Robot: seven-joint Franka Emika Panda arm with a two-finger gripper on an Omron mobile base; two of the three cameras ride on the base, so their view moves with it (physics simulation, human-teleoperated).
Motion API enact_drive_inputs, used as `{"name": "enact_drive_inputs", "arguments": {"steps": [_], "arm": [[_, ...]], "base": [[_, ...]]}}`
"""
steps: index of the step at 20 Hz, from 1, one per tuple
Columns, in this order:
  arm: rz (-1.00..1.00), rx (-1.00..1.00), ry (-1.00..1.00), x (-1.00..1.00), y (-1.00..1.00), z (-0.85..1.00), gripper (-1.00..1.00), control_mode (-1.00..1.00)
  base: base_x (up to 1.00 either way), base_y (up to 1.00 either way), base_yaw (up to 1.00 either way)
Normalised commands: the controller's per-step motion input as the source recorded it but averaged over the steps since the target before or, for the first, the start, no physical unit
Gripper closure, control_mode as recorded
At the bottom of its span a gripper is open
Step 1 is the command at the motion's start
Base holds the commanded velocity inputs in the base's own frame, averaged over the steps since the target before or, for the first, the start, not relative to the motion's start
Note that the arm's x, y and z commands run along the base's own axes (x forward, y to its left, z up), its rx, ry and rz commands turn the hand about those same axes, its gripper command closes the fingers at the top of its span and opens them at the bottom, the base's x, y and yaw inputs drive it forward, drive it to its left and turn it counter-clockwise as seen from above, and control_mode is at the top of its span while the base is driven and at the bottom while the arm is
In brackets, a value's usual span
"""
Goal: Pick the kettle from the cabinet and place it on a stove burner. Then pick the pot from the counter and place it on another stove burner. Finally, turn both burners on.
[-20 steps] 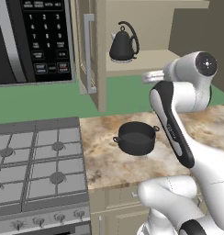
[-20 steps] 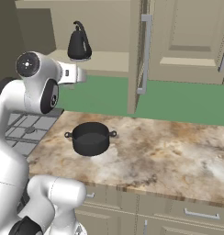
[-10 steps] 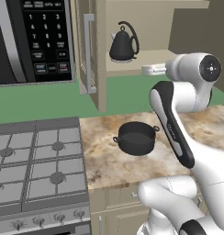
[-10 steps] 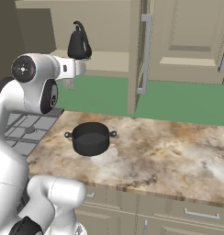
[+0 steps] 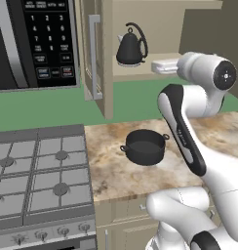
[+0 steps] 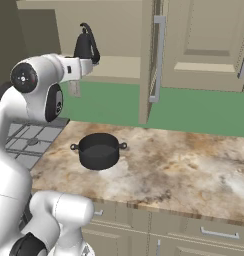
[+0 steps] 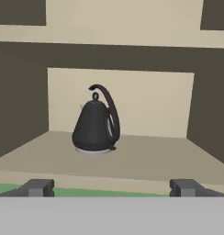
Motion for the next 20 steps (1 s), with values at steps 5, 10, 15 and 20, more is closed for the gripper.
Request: {"name": "enact_drive_inputs", "arguments": {"steps": [5, 10, 15, 20], "arm": [[0.00, 0.00, -0.05, 0.04, 0.00, 0.14, -1.00, -1.00], [0.00, 0.00, -0.02, 0.03, 0.00, 0.01, -1.00, -1.00], [0.00, 0.00, 0.00, 0.10, 0.00, 0.00, -1.00, -1.00], [0.00, 0.00, 0.01, 0.29, 0.00, 0.00, -1.00, -1.00]], "base": [[0.00, 0.00, 0.00], [0.00, 0.00, 0.00], [0.00, 0.00, 0.00], [0.00, 0.00, 0.00]]}}
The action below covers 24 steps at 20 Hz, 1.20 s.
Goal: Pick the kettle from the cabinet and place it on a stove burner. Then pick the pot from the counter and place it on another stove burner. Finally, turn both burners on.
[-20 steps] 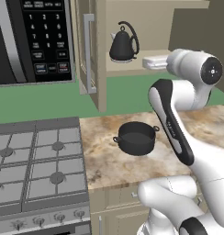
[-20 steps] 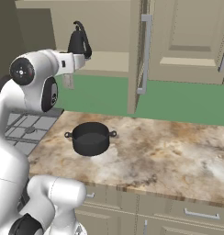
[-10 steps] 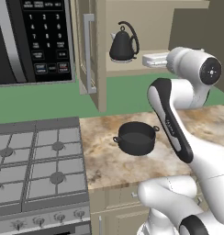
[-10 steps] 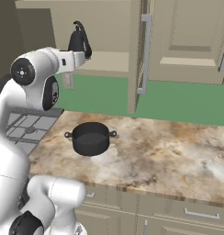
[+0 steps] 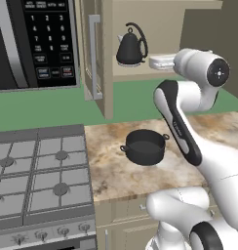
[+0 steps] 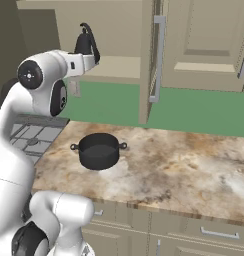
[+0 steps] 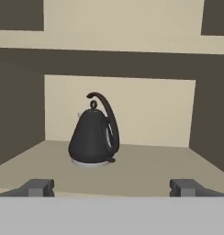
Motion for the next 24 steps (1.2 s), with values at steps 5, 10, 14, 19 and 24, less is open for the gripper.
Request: {"name": "enact_drive_inputs", "arguments": {"steps": [5, 10, 14, 19, 24], "arm": [[0.00, 0.00, 0.02, 0.31, 0.00, 0.00, -1.00, -1.00], [0.03, 0.00, 0.02, 0.46, 0.00, 0.00, -1.00, -1.00], [0.05, 0.00, 0.00, 0.42, -0.03, 0.10, -1.00, -1.00], [0.06, 0.00, 0.00, 0.41, -0.06, 0.08, -1.00, -1.00], [0.07, 0.00, 0.00, 0.41, -0.05, 0.00, -1.00, -1.00]], "base": [[0.00, 0.00, 0.00], [0.00, 0.00, 0.00], [0.00, 0.00, 0.00], [0.00, 0.00, 0.00], [0.00, 0.00, 0.00]]}}
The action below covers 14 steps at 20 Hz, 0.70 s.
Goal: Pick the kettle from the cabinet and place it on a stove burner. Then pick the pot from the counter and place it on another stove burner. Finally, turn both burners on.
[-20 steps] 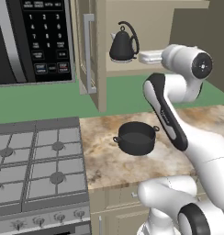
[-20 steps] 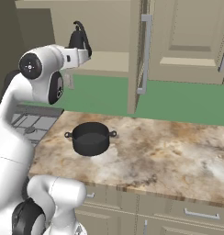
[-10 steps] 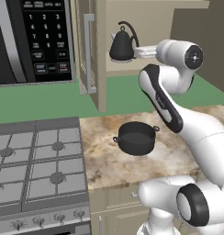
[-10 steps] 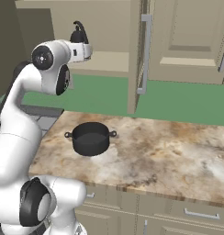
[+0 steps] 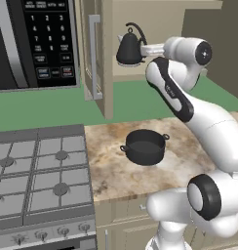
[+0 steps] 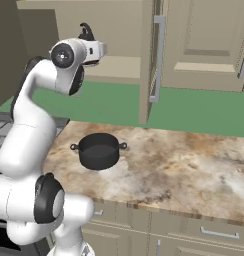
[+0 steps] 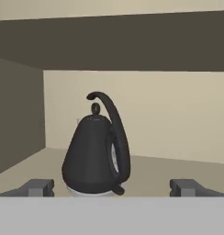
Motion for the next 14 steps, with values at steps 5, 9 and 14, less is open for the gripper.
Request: {"name": "enact_drive_inputs", "arguments": {"steps": [5, 9, 14], "arm": [[0.07, 0.00, 0.01, 0.40, -0.08, 0.00, -1.00, -1.00], [0.08, 0.00, 0.03, 0.39, -0.11, 0.00, -1.00, -1.00], [0.08, 0.00, 0.03, 0.33, -0.07, 0.00, -1.00, -1.00]], "base": [[0.00, 0.00, 0.00], [0.00, 0.00, 0.00], [0.00, 0.00, 0.00]]}}
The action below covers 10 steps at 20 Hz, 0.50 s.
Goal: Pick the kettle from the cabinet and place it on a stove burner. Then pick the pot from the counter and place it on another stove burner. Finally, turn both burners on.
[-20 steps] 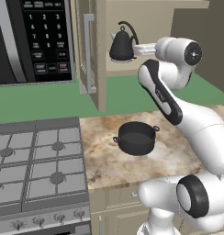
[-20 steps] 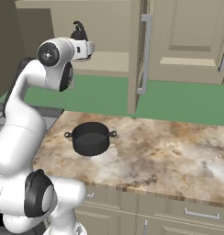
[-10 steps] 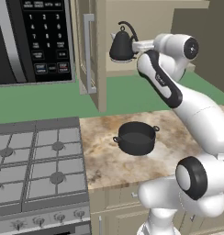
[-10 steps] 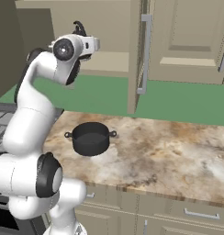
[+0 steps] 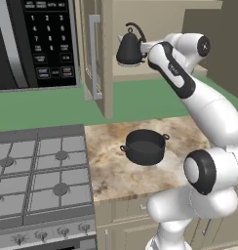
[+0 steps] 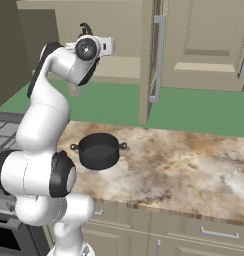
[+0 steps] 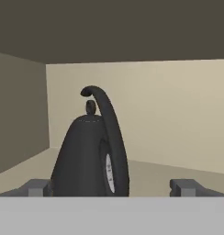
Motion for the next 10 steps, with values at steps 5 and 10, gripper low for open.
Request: {"name": "enact_drive_inputs", "arguments": {"steps": [5, 10], "arm": [[0.07, 0.00, 0.02, 0.34, -0.05, 0.00, -1.00, -1.00], [0.07, 0.00, 0.02, 0.31, -0.03, 0.00, -1.00, -1.00]], "base": [[0.00, 0.00, 0.00], [0.00, 0.00, 0.00]]}}
